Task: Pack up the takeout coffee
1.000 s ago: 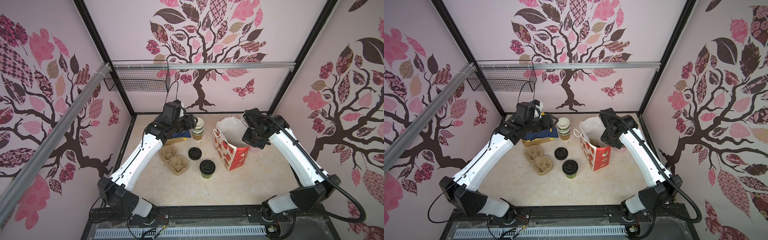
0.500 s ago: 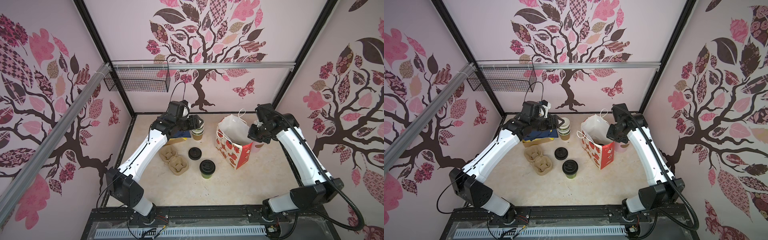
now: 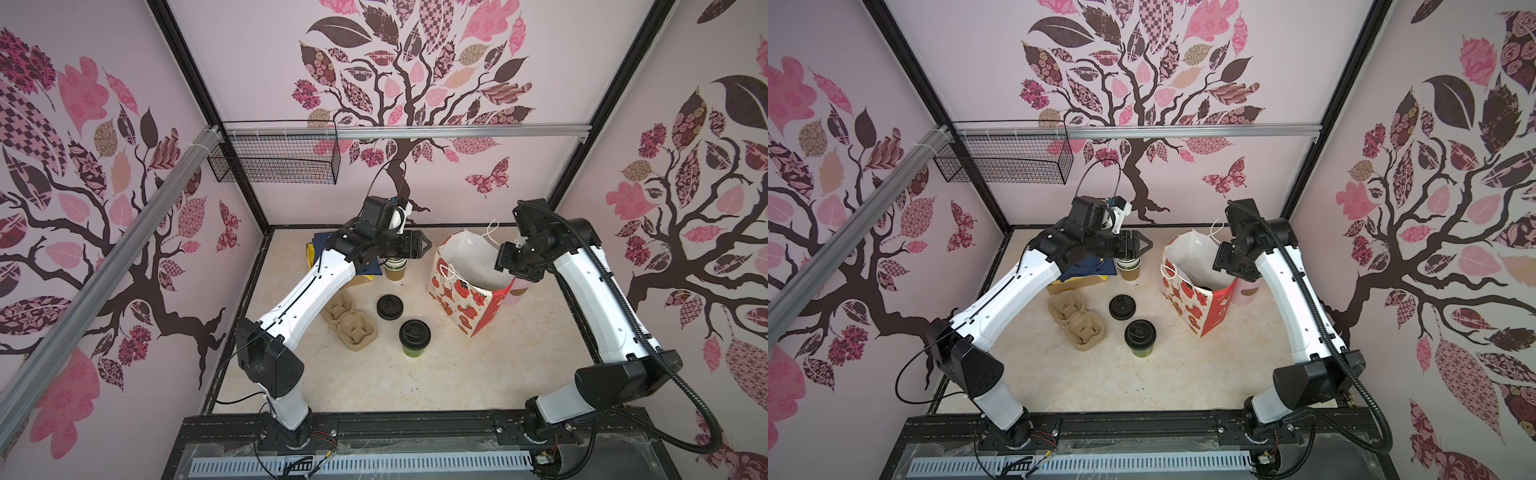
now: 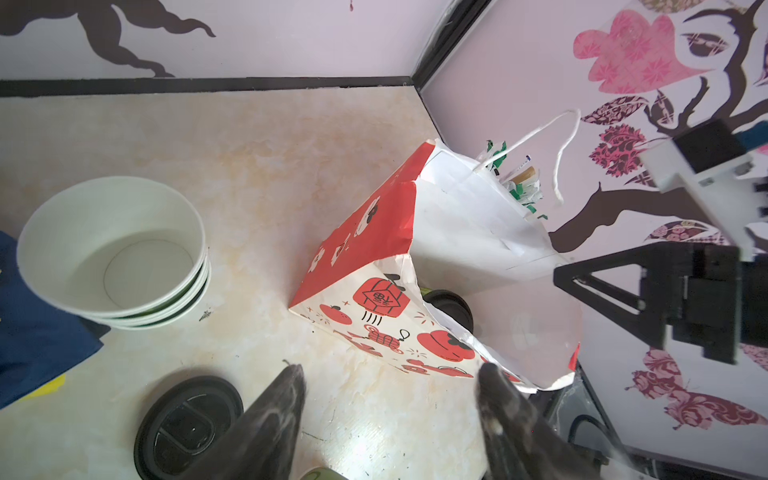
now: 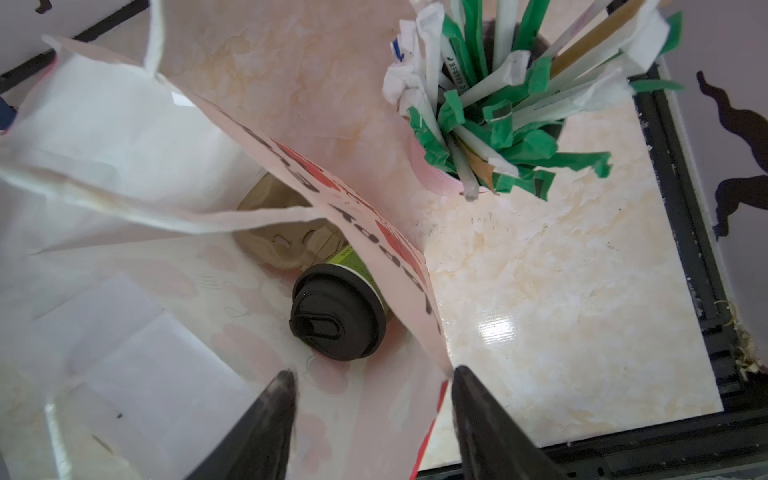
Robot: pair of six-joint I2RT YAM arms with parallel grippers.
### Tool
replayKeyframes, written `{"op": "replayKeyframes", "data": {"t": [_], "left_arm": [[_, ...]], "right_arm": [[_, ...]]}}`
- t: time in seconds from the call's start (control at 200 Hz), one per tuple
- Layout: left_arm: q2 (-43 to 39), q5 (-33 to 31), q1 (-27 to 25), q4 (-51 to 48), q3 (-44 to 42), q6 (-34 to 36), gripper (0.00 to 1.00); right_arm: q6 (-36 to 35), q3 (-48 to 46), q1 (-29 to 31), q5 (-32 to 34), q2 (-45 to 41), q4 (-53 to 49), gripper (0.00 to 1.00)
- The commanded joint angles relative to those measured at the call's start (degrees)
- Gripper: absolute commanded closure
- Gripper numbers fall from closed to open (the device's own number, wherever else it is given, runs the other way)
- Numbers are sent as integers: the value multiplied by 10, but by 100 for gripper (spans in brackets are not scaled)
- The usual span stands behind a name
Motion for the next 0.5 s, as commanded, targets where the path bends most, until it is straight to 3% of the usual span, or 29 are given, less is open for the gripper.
{"op": "replayKeyframes", "data": {"t": [0.0,0.29,0.495], "left_arm": [[36,-46,-11,-24,58,32,30],[92,-83,-17,-1,125,25,30],[96,-86,-19,8,127,25,29]], "right_arm": [[83,-3,-2,-3,-42,-51,36],[201,-60,0,-74,-48,-58,42],[225,-78,1,-59,-29,-81,49]]}}
